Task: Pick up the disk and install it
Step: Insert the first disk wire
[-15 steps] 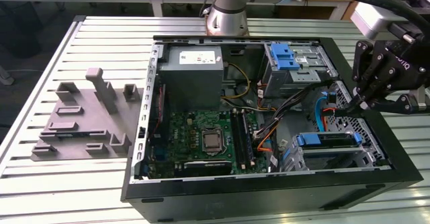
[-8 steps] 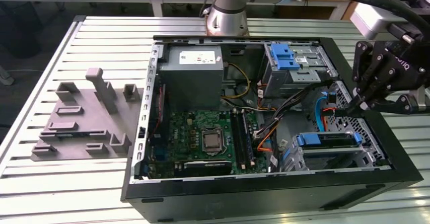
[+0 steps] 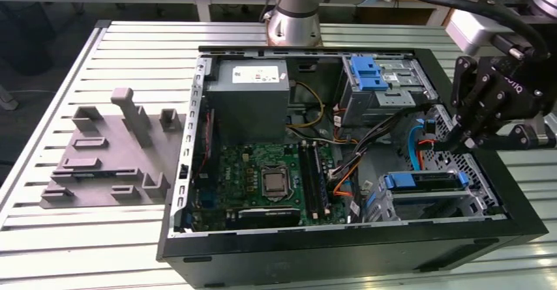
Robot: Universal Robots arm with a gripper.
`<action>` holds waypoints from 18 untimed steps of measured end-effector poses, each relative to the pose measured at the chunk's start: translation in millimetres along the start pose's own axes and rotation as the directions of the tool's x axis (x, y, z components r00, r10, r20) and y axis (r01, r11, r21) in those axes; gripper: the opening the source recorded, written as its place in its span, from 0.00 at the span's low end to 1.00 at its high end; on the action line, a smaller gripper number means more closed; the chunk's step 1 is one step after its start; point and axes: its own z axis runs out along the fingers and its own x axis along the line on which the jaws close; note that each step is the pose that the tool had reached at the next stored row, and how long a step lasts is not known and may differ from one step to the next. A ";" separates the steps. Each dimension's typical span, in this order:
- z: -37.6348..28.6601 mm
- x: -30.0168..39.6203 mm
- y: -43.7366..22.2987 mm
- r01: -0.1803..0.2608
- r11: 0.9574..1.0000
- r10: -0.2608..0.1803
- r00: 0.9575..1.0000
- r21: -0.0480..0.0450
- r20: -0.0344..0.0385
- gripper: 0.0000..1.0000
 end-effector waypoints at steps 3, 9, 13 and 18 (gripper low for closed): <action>3.0 -3.6 -0.1 0.000 1.000 0.000 1.000 0.000 0.000 0.29; 10.4 -9.7 -3.3 0.000 1.000 0.000 1.000 0.000 0.000 0.35; 12.1 -14.0 -5.5 0.000 1.000 0.000 1.000 0.000 0.000 0.35; 13.5 -17.0 -11.4 0.000 1.000 0.000 1.000 0.000 -0.001 0.35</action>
